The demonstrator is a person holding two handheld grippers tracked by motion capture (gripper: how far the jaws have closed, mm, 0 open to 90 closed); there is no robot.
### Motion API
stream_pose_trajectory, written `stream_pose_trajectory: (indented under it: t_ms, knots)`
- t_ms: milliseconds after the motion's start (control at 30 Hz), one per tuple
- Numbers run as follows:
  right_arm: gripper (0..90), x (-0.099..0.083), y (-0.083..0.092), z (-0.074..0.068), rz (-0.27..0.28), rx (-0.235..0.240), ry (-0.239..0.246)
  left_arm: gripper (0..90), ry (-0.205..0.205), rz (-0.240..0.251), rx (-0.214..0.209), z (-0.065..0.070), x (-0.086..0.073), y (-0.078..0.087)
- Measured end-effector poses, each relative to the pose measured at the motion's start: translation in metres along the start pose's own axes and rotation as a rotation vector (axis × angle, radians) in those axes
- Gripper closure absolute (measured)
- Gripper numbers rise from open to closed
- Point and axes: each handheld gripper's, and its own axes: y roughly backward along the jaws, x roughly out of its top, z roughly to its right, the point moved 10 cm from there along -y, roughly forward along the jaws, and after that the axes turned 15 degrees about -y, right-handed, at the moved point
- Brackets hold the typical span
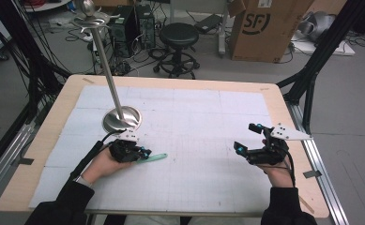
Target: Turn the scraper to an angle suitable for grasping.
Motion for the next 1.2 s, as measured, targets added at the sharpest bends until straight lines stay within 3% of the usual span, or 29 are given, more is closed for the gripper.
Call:
stream_pose_trajectory:
  t_ms: [267, 400, 467, 500, 600, 667, 700, 800, 1033, 1200]
  knots:
    - [0.9, 0.000, 0.001, 0.002, 0.002, -0.001, -0.003, 89.9, -0.037, -0.004, -0.040, 0.011, 0.001, 0.000]
    - [0.9, -0.002, 0.001, 0.002, -0.004, -0.003, -0.008, 89.9, -0.041, 0.012, -0.033, 0.010, 0.003, 0.001]
    - [0.9, -0.001, 0.001, 0.003, 0.001, -0.003, -0.004, 89.9, -0.033, 0.051, 0.012, 0.004, 0.011, 0.012]
    - [0.9, -0.001, 0.001, 0.002, 0.003, -0.002, -0.007, 89.9, -0.033, 0.051, 0.012, 0.004, 0.011, 0.012]
    - [0.9, 0.000, 0.002, 0.003, 0.009, -0.003, -0.012, 90.0, -0.039, 0.073, 0.065, 0.001, 0.019, 0.032]
    - [0.9, 0.001, 0.001, 0.004, 0.012, -0.003, -0.016, 89.9, -0.043, 0.071, 0.073, 0.002, 0.020, 0.035]
    - [0.9, 0.001, 0.001, 0.004, 0.011, -0.001, -0.013, 89.9, -0.061, 0.049, 0.098, 0.002, 0.020, 0.041]
    - [0.9, 0.001, -0.001, 0.004, 0.007, 0.003, -0.014, 89.9, -0.065, 0.028, 0.112, 0.004, 0.021, 0.047]
    - [0.9, 0.006, -0.005, 0.002, 0.014, 0.014, -0.006, 89.7, -0.116, 0.048, 0.114, 0.017, 0.039, 0.075]
    - [0.9, 0.009, -0.007, 0.001, 0.015, 0.021, -0.002, 86.2, -0.144, 0.046, 0.101, 0.016, 0.047, 0.084]
